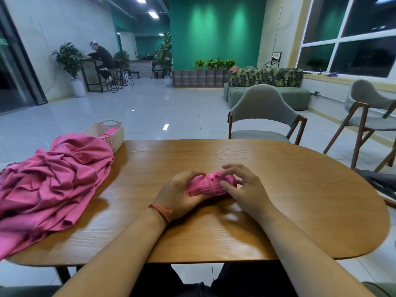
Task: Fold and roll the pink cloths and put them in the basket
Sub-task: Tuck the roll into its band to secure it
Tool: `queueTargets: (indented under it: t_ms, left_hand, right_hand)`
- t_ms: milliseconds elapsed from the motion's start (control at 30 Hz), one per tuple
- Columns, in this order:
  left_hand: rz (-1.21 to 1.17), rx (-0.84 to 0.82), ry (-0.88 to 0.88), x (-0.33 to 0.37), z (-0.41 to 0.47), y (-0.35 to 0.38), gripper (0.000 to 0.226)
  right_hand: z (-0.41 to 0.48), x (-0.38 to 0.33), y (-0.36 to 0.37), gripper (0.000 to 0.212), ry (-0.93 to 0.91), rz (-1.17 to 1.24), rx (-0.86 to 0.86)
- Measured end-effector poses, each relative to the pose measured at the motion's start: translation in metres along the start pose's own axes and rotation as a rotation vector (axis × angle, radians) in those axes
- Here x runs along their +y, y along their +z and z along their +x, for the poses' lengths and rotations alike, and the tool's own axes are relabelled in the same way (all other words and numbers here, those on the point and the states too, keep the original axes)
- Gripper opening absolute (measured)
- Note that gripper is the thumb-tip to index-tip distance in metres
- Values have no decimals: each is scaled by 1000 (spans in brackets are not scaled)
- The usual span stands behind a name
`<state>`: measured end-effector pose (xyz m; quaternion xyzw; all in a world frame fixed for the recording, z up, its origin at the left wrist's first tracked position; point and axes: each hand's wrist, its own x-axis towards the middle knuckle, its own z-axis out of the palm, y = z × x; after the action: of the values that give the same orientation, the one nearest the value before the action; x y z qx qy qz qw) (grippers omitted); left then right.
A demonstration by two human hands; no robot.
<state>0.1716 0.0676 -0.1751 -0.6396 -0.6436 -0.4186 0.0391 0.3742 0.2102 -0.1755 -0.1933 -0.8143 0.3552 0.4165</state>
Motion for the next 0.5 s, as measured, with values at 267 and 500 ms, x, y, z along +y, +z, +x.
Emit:
queueTargets:
  t_ms: [267, 500]
  left_hand:
    - [3, -61, 125, -5, 2, 1, 46]
    - [-33, -56, 108, -7, 1, 2, 43]
  right_hand:
    - [-1, 8, -1, 15, -46, -166, 127]
    - [-2, 6, -3, 4, -168, -397, 91]
